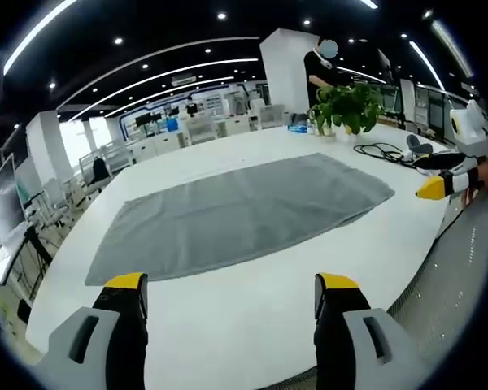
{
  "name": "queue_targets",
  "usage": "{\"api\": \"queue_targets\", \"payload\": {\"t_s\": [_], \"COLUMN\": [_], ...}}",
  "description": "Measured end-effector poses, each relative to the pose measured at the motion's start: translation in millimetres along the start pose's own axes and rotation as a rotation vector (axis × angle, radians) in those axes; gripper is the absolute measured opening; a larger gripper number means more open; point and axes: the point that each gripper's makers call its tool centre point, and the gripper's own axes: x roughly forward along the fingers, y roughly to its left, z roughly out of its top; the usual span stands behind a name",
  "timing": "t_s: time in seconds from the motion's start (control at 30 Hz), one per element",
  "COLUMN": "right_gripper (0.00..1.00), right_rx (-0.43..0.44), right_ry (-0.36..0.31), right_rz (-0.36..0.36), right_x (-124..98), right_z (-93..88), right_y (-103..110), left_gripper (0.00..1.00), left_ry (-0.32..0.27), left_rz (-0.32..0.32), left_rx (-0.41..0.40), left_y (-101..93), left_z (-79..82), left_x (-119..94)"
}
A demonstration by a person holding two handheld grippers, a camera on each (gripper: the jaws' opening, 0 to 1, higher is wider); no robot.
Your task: Fold the towel on the table until its edges align and the towel forms a compact rectangular stack.
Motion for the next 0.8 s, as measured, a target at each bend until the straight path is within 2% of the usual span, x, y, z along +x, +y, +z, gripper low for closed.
{"api": "queue_targets", "payload": {"t_s": [0.23, 0.47, 0.7, 0.8], "right_gripper": [0.95, 0.94, 0.93, 0.93], "right_rx": [0.008, 0.015, 0.013, 0.013], "right_ry": [-0.020, -0.003, 0.004, -0.001], "right_rz": [-0.006, 0.007, 0.036, 0.020], "right_x": [-0.8, 0.7, 2.3, 2.6], "right_z": [2.8, 0.6, 0.1, 1.1], "right_y": [-2.2, 0.6, 7.2, 4.5], "left_gripper": [0.88, 0.89, 0.89, 0.90], "left_ry": [0.003, -0.006, 0.000, 0.018], "left_rz": [0.005, -0.004, 0.005, 0.018], "left_rx": [-0.002, -0.035, -0.031, -0.014], "left_y": [1.1, 0.8, 2.7, 4.3], "left_z": [-0.2, 1.7, 0.5, -2.5], "left_x": [-0.1, 0.1, 0.4, 1.1]}}
